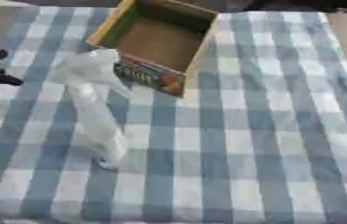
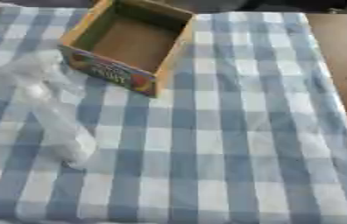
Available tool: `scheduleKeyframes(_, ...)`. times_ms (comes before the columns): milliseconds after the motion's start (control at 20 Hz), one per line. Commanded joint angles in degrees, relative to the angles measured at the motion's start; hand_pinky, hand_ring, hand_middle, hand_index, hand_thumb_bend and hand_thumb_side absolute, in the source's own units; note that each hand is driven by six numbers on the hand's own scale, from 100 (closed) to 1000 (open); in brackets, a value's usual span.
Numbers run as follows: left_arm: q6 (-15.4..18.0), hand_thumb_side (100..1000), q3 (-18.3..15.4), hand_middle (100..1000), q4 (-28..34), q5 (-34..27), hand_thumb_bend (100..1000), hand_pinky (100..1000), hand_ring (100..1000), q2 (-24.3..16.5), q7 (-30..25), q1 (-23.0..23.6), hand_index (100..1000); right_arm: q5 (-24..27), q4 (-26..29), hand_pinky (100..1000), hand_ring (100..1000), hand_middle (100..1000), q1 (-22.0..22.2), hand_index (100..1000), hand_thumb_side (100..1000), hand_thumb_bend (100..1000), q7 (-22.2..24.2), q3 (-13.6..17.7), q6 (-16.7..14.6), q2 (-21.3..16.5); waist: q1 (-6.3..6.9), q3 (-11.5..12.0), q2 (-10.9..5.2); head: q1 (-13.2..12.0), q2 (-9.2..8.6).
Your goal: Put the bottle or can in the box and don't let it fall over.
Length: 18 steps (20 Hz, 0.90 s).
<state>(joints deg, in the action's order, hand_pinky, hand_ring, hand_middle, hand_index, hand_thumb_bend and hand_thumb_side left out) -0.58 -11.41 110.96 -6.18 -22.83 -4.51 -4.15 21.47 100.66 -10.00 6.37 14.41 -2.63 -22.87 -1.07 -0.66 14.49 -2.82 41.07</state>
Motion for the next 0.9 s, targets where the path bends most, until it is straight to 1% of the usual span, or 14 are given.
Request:
scheduleKeyframes(50,1.7,713,0.2,824,0.9,1.5,100,1000,598,-4.1,0.9,1.0,994,-0.3,0.6,847,1000,1000,-0.2,988,680,100,0.2,0.2,0.0,-1.2,0.15,0.0,-0.55,0.2,-0.96)
scheduleKeyframes(250,2.8,719,0.3,825,0.7,1.4,100,1000,595,-5.5,1.4,2.2,993,-0.4,0.6,847,1000,1000,-0.1,988,681,100,0.2,0.2,0.0,-1.2,0.16,-0.1,-0.45,0.1,-1.23)
scheduleKeyframes(500,3.3,726,0.3,835,0.6,0.3,100,1000,595,-6.1,1.3,2.8,1000,-0.4,0.5,847,1000,1000,-0.1,988,683,100,0.3,0.2,0.0,-1.1,0.16,-0.2,-0.25,-0.1,-1.41)
scheduleKeyframes(550,3.4,720,0.4,838,0.6,0.0,121,1000,596,-6.2,1.0,2.8,1000,-0.4,0.5,847,1000,1000,-0.1,988,683,100,0.3,0.2,0.1,-1.1,0.18,-0.2,-0.20,-0.1,-1.43)
scheduleKeyframes(650,3.8,681,0.6,851,0.7,-0.9,232,1000,604,-6.2,-0.2,2.7,1000,-0.5,0.5,847,1000,1000,-0.1,988,683,100,0.3,0.2,0.1,-1.1,0.21,-0.3,-0.14,-0.1,-1.49)
scheduleKeyframes(700,4.1,649,0.6,857,0.8,-1.4,288,1000,609,-6.2,-1.1,2.7,1000,-0.5,0.5,847,1000,1000,-0.1,989,684,100,0.3,0.2,0.1,-1.0,0.22,-0.3,-0.11,-0.2,-1.54)
scheduleKeyframes(800,4.7,581,0.6,858,0.8,-2.1,367,1000,616,-6.2,-3.1,2.7,1000,-0.4,0.5,847,1000,1000,-0.1,989,684,100,0.3,0.2,0.1,-1.0,0.25,-0.3,-0.07,-0.2,-1.62)
scheduleKeyframes(900,5.3,542,0.5,860,0.8,-2.5,408,1000,625,-6.1,-5.0,2.6,1000,-0.4,0.5,847,1000,1000,-0.2,988,684,100,0.3,0.2,0.2,-1.0,0.27,-0.3,-0.04,-0.2,-1.68)
